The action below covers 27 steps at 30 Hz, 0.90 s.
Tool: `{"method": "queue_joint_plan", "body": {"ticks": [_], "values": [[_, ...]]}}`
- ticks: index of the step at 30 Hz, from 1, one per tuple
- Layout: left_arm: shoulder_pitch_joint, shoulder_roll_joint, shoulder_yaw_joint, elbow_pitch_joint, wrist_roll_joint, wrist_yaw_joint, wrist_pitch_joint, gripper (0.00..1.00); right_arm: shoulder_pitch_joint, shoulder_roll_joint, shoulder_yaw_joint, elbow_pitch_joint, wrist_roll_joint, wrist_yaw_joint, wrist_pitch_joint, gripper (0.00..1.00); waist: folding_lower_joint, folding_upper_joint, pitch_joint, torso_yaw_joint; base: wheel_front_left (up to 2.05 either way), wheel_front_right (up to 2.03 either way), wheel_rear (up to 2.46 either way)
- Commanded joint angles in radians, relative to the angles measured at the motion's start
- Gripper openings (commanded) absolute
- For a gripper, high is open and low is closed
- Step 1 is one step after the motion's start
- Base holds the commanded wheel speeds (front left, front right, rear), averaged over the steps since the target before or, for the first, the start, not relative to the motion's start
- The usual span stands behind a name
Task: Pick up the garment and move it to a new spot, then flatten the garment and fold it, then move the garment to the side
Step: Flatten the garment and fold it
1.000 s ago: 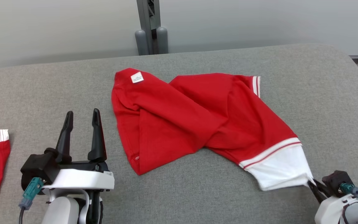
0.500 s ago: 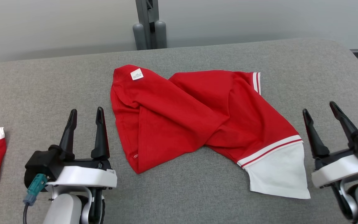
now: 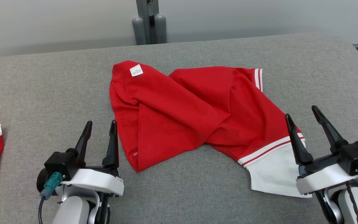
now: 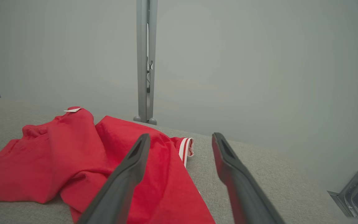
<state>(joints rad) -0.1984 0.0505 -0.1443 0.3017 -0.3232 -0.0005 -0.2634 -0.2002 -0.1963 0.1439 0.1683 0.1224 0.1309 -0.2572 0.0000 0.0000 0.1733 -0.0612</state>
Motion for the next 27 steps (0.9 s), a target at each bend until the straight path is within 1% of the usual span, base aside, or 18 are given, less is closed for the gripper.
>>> {"method": "queue_joint_plan", "body": {"ticks": [1,3,5,8,11,16,20,27], "values": [[-0.021,0.004,0.005,-0.003,-0.001,-0.008,-0.002,1.0,-0.006,0.0,-0.007,0.001,-0.003,0.0,-0.01,1.0,0.0,0.0,0.002,-0.001,0.0,0.0,0.0],[-0.019,0.003,-0.01,0.005,0.001,-0.023,-0.002,1.0,-0.009,0.0,-0.013,0.001,-0.005,0.0,-0.011,1.0,0.0,0.0,0.004,-0.001,0.0,0.0,0.0],[-0.017,0.002,-0.045,0.033,-0.004,-0.053,0.007,1.0,-0.009,0.001,-0.017,0.001,-0.006,0.0,-0.011,1.0,0.0,0.0,0.007,-0.001,0.0,0.0,0.0],[-0.029,0.013,-0.106,0.079,0.002,-0.09,0.061,1.0,-0.006,0.004,-0.023,-0.004,-0.011,0.0,-0.01,1.0,0.0,0.0,0.013,0.0,0.0,0.0,0.0],[-0.043,0.025,-0.147,0.116,-0.01,-0.108,0.124,1.0,-0.003,0.01,-0.037,0.007,-0.025,0.0,-0.01,1.0,0.0,0.0,0.021,0.0,0.0,0.0,0.0],[-0.061,0.041,-0.173,0.149,-0.032,-0.119,0.197,1.0,-0.005,0.025,-0.052,0.022,-0.043,0.0,-0.009,1.0,0.0,0.0,0.033,-0.002,0.0,0.0,0.0],[-0.07,0.04,-0.195,0.162,-0.049,-0.122,0.242,1.0,-0.011,0.028,-0.056,0.025,-0.048,0.0,-0.009,1.0,0.0,0.0,0.044,-0.003,0.0,0.0,0.0],[-0.088,0.051,-0.211,0.168,-0.069,-0.125,0.277,1.0,-0.017,0.024,-0.062,0.028,-0.053,0.0,-0.009,1.0,0.0,0.0,0.055,-0.005,0.0,0.0,0.0]]}}
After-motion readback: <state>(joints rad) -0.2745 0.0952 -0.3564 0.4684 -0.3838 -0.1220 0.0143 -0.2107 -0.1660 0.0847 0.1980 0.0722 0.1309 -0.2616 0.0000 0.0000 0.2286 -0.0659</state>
